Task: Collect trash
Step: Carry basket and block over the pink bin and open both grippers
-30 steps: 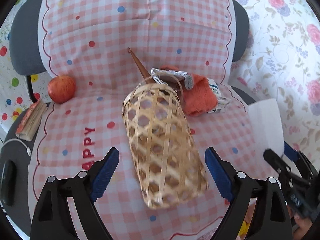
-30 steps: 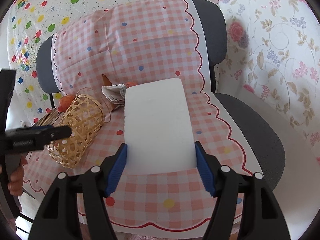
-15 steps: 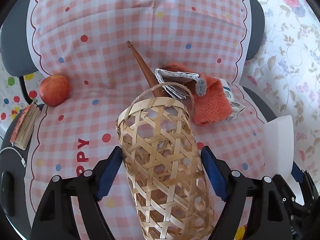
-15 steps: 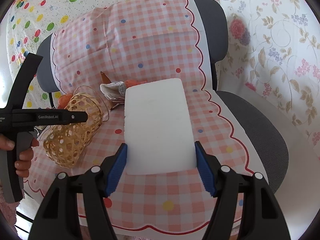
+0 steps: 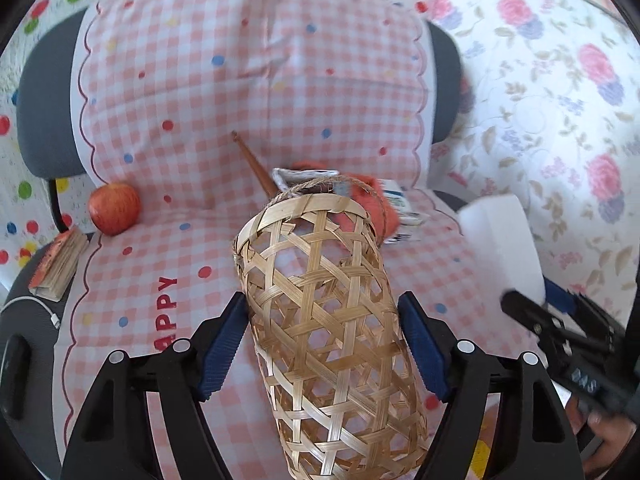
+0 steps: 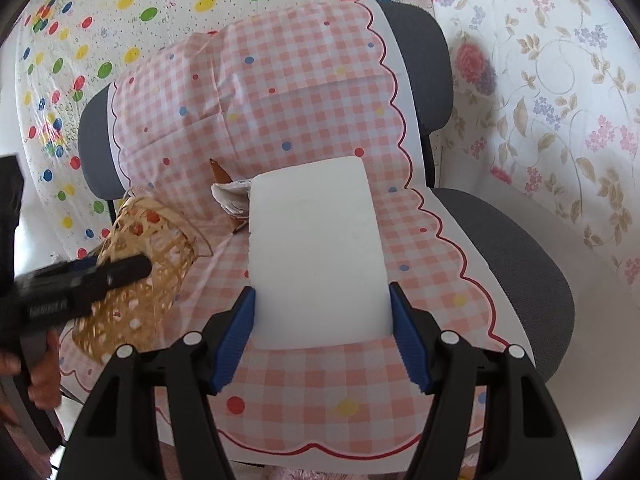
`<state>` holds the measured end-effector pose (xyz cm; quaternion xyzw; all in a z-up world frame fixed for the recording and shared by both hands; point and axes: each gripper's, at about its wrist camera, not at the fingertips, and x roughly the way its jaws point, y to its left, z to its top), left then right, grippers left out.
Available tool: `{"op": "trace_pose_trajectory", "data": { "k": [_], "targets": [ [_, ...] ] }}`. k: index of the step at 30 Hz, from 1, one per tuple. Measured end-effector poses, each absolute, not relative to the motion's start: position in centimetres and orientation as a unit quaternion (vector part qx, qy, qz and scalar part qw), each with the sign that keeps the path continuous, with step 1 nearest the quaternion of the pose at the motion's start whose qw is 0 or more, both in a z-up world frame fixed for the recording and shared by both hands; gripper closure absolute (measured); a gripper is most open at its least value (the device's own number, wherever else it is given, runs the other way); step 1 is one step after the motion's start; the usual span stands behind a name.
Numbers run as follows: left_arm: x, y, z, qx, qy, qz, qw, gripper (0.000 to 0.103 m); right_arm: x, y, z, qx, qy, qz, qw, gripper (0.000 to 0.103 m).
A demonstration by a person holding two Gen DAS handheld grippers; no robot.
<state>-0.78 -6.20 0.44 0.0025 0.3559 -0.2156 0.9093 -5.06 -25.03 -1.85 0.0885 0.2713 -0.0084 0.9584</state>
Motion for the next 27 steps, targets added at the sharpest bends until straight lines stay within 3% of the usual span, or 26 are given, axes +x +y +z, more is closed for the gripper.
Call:
{"op": "trace_pose_trajectory", "data": {
  "k": [10,27],
  "targets": [
    [-6.5,-8.8,0.0,0.018,0.329,-0.278,0.902,0.027,-11.7,-26.2,-1.9,0.085,0.286,-0.055,0.953,0.038],
    [-16.1,-23.1,-3.2,0.088,0.349,-0.484,0.797,0.027,-28.2,-32.9,-5.6,0.142,0.325,-0.244,0.903,0.038]
  ]
}}
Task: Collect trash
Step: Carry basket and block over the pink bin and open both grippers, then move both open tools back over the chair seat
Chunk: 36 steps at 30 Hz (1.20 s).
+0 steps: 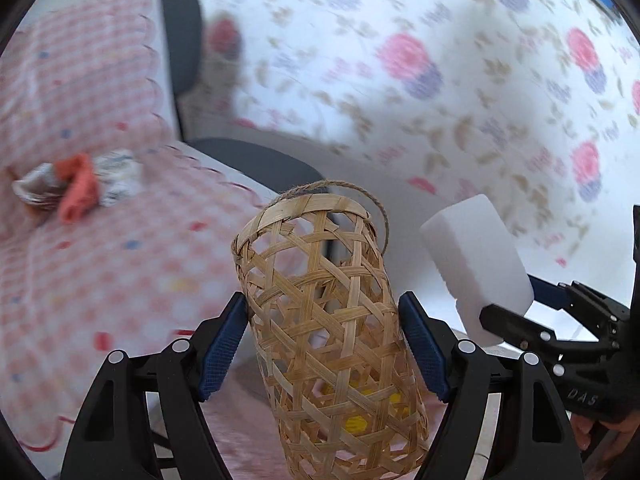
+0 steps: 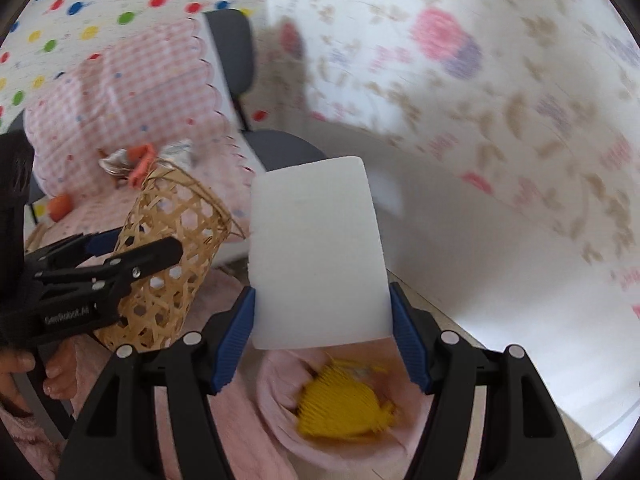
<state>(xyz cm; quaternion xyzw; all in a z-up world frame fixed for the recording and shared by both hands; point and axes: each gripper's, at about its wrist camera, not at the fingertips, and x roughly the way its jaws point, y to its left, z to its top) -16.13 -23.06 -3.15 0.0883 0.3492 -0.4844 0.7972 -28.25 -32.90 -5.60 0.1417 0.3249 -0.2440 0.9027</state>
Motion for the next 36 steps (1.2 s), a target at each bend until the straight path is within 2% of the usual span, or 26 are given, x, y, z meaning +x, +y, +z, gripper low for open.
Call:
{"op": "trace_pose_trajectory", "data": {
  "k": [10,12,14,16,29,36],
  "targets": [
    [-17.7,-28.1,-5.8,0.1,0.391,-0.511,0.759,0.024,-30.7,-35.8,-9.1,0.188,0.338,-0.26,0.885,0.035],
    [-17.5,-28.7,-6.2,0.096,0.398,-0.509,0.757,0.017,-30.6,-36.4,-9.8,0.195,0.343,-0.256,0.882,0.03],
    [-17.1,-29.0,-6.7,0.093,0.404,-0.504,0.757,0.016,-30.5,-36.7,-10.4,0.205,0.345,-0.253,0.88,0.025],
    [-16.8,-29.1,-7.1,0.091,0.416,-0.506,0.75,0.016,-30.4,-37.0,-10.5,0.211,0.346,-0.251,0.879,0.024],
    [-14.7,-24.4,-4.6,0.073,0.382,-0.45,0.804,0.016,-30.1,-37.1,-8.8,0.197,0.326,-0.252,0.89,0.024],
    [-13.7,-21.9,-3.9,0.078,0.372,-0.415,0.826,0.016,-30.5,-36.6,-6.2,0.169,0.304,-0.263,0.9,0.024]
  ]
}}
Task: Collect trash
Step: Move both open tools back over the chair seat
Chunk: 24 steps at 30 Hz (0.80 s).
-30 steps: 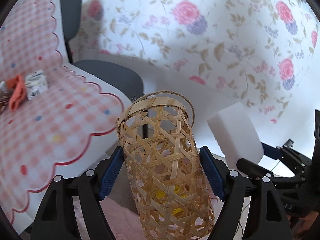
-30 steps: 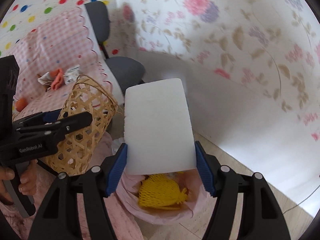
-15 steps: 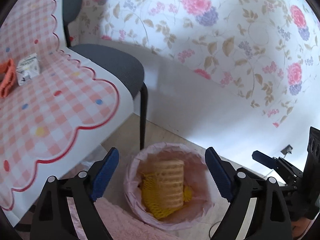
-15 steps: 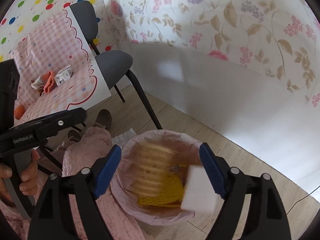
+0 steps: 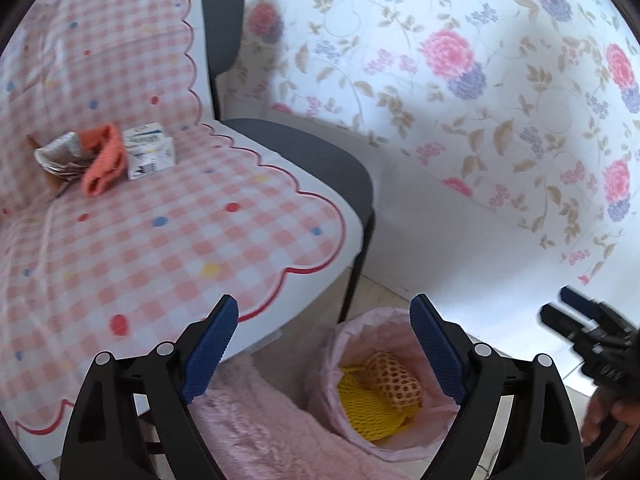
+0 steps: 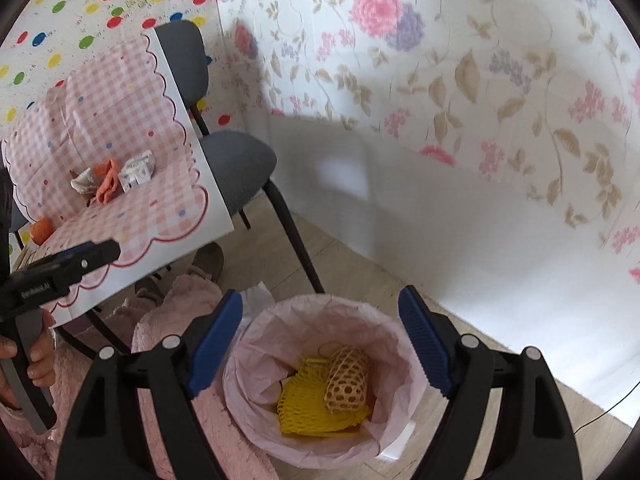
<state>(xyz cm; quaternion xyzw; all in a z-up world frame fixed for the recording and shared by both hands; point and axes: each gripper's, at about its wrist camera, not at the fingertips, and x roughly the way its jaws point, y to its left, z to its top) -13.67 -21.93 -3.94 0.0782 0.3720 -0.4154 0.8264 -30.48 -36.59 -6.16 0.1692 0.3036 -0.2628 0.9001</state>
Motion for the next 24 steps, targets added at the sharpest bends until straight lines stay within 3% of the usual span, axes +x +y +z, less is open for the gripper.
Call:
{"op": "trace_pose_trajectory", "data": {
  "k": [18,24],
  "targets": [
    [-8.0,-12.3,-2.4,0.075,0.351,-0.254,0.898,0.015,-18.2,-30.8,-3.1,0.111,0.291,-0.107,0.944,0.025],
    [-4.8,-8.1,-1.3,0.064,0.347,-0.192,0.916,0.015,-14.0,-29.9,-2.5,0.102,0.291,-0.072,0.948,0.037]
  ]
}}
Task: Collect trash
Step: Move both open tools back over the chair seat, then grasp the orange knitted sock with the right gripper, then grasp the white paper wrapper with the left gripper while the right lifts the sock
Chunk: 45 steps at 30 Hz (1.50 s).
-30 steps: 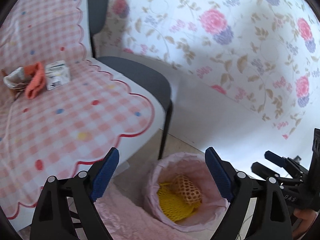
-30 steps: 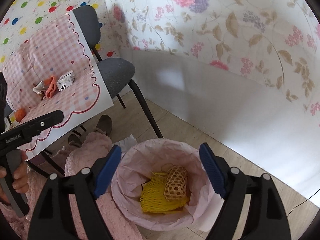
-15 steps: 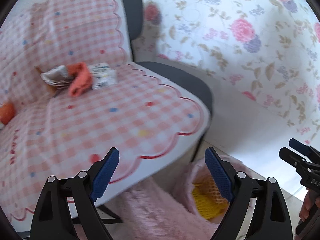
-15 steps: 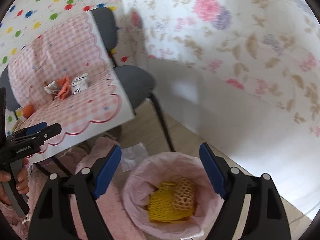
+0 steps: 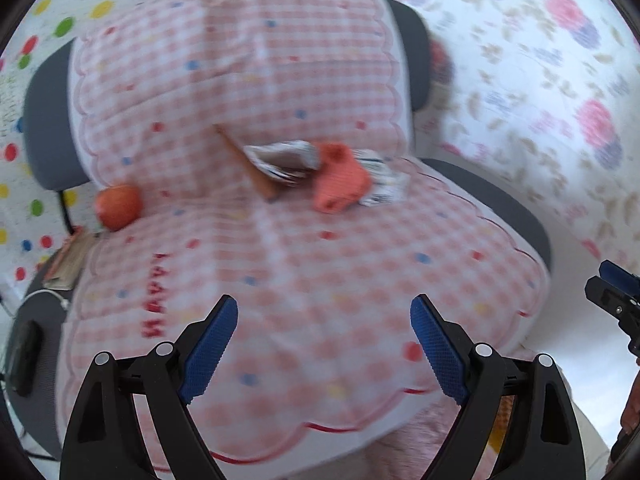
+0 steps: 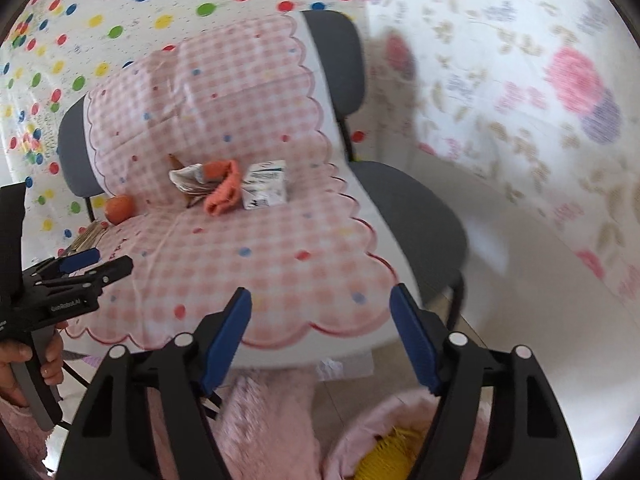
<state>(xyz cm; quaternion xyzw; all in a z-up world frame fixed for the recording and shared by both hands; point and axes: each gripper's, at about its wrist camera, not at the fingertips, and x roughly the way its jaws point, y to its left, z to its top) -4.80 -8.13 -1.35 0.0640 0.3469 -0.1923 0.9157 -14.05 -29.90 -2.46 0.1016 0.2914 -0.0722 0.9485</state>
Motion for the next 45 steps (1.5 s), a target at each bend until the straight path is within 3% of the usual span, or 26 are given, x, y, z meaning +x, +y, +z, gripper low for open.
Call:
{"op": "trace_pose_trajectory", "data": {
  "k": [11,36,37,38,39,45],
  "targets": [
    [0.8,-5.1,-0.1,0.056,0.339,-0.139,0.929,0.015,-5.6,-27.3,-1.9,0.054,0.301,-0.017,0.952,0.064],
    [11.8,-5.3,-1.5,0.043,0.369,-0.123,0.92,0.016,15.7,-24.4,-4.1,0.03,0.354,0.027,0.934,0.064],
    [11.8,-5.2,-1.5,0.04,0.371,-0.124,0.919,0.016,16.1,-24.3,-4.2,0.031,0.357,0.027,0.933,0.065],
    [11.7,-5.1,-1.6,0.037,0.373,-0.125,0.919,0.016,16.4,-24.2,-4.3,0.031,0.357,0.028,0.933,0.083],
    [11.7,-5.0,-1.6,0.036,0.373,-0.125,0.918,0.016,16.6,-23.9,-4.4,0.031,0.359,0.034,0.932,0.091],
    [10.9,-3.9,-1.4,0.033,0.373,-0.122,0.919,0.016,13.4,-22.4,-3.9,0.04,0.366,0.098,0.925,0.094]
  ]
}}
